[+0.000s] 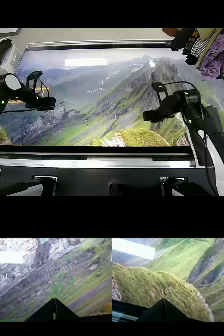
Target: Fold the clothes and pants, and hang the long-sleeved shirts on hangers.
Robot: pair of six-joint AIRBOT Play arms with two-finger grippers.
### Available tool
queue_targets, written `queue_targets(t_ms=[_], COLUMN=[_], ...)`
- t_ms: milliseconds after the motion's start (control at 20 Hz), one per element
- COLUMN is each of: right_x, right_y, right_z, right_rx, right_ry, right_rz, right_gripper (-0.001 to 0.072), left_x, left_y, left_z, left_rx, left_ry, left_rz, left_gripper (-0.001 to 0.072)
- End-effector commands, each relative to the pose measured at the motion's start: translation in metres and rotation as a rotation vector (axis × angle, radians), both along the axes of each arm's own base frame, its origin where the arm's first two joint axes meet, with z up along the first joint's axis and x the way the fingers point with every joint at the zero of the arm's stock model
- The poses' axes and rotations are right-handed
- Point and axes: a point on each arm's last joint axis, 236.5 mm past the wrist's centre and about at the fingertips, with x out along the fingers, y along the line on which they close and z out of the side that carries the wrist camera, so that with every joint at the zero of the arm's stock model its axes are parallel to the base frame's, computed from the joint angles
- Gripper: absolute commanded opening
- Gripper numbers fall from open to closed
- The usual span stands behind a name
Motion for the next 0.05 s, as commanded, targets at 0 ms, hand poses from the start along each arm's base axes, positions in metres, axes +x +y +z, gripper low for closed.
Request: queue_targets(t_ms=[0], right_x=[-0.0008], right_y=[0.0004], right_z=[-0.0002], right_rx=[-0.001], right_ry=[0.003], right_rz=[0.002], right_gripper=[0.0040], left_x=[-0.0001], left_y=[0.0004], left_z=[-0.0001], left_rx=[0.002], left_ry=[0.000], left_rz=[0.000], left_gripper=[0.0020])
